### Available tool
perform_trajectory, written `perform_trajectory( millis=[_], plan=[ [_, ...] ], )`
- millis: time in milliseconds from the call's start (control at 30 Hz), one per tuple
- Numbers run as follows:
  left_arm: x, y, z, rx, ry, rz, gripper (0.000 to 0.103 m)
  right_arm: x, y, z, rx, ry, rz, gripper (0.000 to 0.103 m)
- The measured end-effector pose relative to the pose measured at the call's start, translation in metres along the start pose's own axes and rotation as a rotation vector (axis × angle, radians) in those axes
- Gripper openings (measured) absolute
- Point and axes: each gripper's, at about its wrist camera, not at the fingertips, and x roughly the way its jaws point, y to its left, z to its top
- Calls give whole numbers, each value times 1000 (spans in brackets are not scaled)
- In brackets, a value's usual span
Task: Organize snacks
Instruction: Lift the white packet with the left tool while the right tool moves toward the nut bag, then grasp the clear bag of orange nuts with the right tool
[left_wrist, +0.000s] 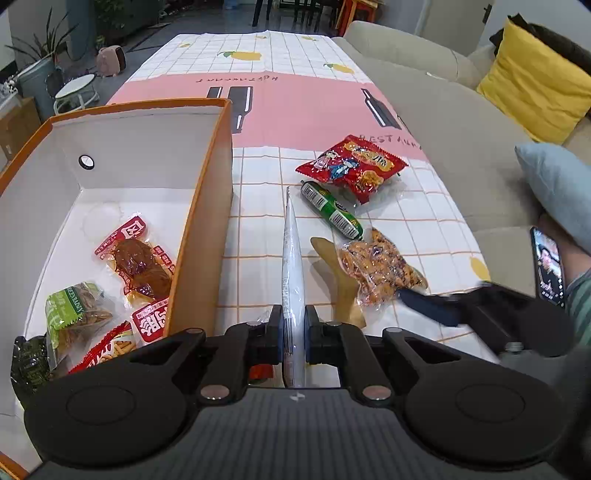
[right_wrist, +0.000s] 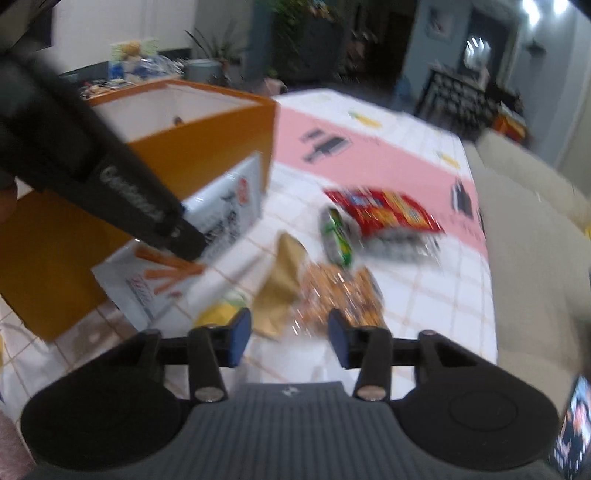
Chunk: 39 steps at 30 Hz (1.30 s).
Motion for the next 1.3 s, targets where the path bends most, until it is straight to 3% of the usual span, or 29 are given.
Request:
perform_trajectory(
  millis=[300, 367, 467, 567, 1133, 1167, 1233, 1267, 1300],
  plan=[
    [-5, 5, 4, -21, -18, -22, 10, 37, 21, 4, -78, -30, -56, 41],
    [-6, 6, 5, -21, -22, -22, 10, 41, 21, 6, -84, -28, -63, 31],
    [-5, 4, 4, -10, -20, -19, 10, 41, 23, 8, -89, -8, -72, 26],
    [-3, 4, 2, -12, -7, -29, 10, 31, 22, 7, -97, 8, -64, 0],
    [14, -9, -18, 37, 76, -68, 10, -28, -10, -24, 20, 317, -23, 0],
    [16, -9, -20, 37, 84, -65, 10, -34, -13, -23, 52, 309, -8, 4],
    [18, -9, -22, 42, 96, -57, 10, -44, -17, -18, 97, 269, 21, 29],
    [18, -11, -23, 50, 95, -54, 11, -50, -18, -16, 121, 237, 31, 49],
    [19, -12, -23, 49, 96, -52, 11, -54, -20, -14, 144, 205, 30, 58]
  ],
)
